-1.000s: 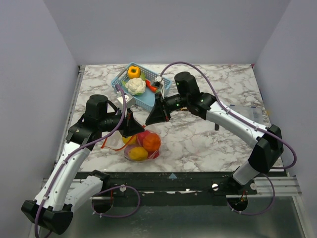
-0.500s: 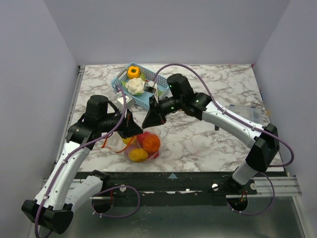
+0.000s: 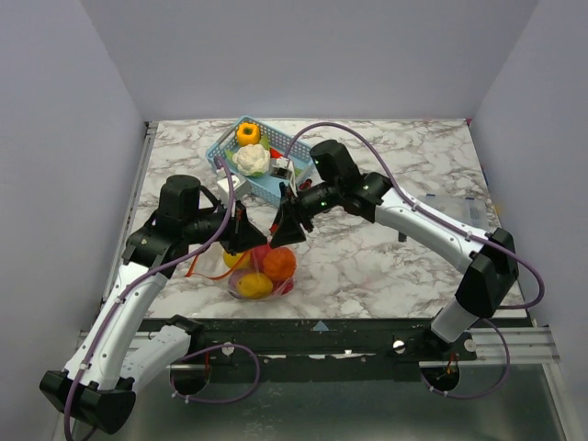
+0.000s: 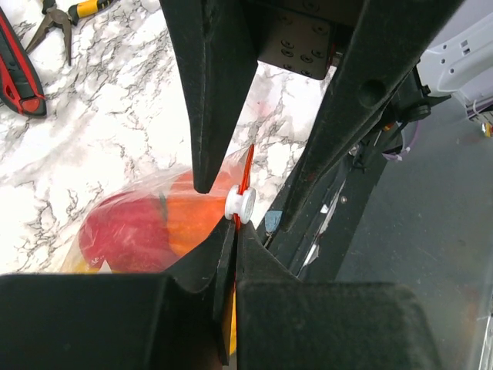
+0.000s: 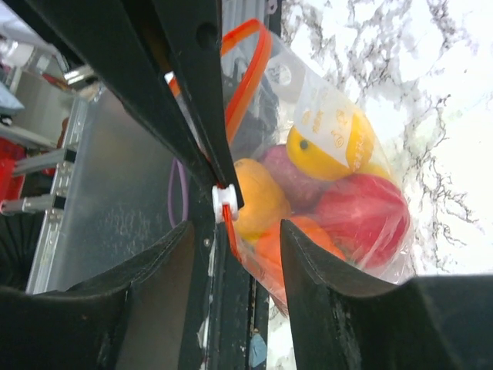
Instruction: Place the food in the zip-top bag and seal the zipper
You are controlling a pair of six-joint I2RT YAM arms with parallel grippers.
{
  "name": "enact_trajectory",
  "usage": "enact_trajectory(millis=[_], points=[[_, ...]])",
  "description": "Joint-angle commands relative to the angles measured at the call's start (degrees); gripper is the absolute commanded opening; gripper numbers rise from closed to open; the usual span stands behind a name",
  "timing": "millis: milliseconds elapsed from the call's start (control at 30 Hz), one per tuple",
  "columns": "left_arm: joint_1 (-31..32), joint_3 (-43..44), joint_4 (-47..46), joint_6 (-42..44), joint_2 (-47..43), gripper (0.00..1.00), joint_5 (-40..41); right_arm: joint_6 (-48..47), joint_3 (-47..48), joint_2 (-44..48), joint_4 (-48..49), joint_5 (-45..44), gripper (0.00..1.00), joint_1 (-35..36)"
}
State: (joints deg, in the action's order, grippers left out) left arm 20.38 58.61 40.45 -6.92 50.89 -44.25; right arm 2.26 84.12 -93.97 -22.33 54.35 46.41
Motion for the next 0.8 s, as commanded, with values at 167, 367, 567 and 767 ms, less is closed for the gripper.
enact_trajectory(millis=[167,367,567,767], points=[[0.36,0.80,-2.30,0.96,0.35,0.00,-3.38,-11.40,2.02,1.10,-8.00,6.02,0.46,0.10],[0.36,0.53,-1.99,1.36,0.26,0.00,-3.66,-14.51,7.12,-2.52,-12.29,4.41,0.32,0.00],[0.38,0.36,-1.77,1.61,0.19,0.00,-3.66,-16.08,10.39,-5.20,-15.19,5.85,0.17,-0.01],[0.40,0.60,-1.54,1.82,0.12,0.00,-3.70,-17.99,10.03,-4.67,-16.79,5.10,0.19,0.03]])
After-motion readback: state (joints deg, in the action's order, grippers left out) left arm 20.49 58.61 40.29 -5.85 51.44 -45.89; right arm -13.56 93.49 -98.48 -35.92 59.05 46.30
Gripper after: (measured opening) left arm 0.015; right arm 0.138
